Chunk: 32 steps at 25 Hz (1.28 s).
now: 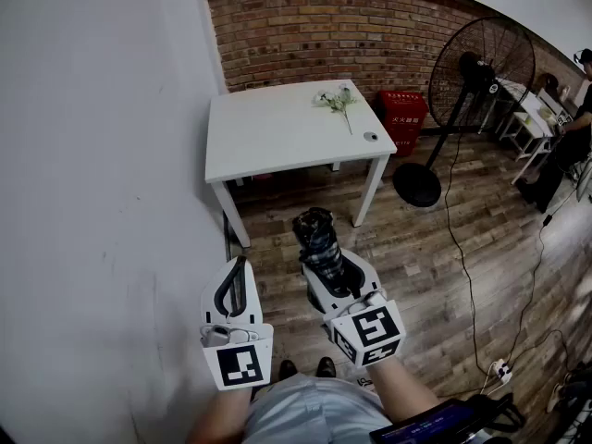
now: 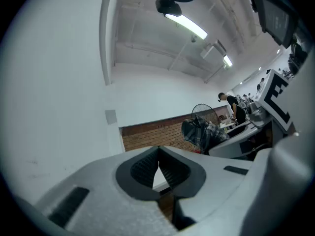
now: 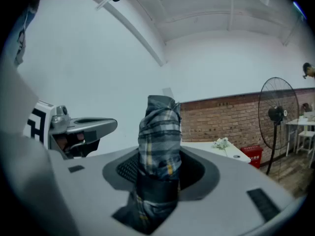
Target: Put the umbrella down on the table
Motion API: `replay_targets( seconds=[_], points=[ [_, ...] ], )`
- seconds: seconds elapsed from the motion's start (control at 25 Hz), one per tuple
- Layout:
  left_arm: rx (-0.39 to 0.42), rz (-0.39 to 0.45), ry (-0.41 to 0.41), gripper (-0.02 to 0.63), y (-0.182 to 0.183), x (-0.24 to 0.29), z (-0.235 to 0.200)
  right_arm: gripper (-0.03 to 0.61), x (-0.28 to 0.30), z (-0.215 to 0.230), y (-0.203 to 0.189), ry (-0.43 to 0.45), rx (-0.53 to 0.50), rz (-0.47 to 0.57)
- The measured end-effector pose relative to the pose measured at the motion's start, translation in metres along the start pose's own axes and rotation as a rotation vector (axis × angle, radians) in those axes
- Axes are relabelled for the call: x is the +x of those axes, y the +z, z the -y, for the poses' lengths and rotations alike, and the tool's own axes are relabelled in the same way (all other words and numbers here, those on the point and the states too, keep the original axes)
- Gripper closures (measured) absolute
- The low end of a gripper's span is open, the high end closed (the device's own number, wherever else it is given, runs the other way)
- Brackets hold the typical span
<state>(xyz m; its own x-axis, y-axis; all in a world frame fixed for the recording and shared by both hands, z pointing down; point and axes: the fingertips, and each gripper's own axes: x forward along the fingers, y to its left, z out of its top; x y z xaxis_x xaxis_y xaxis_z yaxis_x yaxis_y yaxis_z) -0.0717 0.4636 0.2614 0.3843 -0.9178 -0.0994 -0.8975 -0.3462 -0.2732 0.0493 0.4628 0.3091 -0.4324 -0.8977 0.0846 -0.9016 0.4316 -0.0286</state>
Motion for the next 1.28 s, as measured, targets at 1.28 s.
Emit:
replay_targets(
  seconds=[1.28],
  points=[
    [0.029, -0.089, 0.051, 0.604, -0.015, 0.046, 0.044, 0.382, 0.005, 0.075, -0.019, 0.047, 0.054, -0.012]
  ],
)
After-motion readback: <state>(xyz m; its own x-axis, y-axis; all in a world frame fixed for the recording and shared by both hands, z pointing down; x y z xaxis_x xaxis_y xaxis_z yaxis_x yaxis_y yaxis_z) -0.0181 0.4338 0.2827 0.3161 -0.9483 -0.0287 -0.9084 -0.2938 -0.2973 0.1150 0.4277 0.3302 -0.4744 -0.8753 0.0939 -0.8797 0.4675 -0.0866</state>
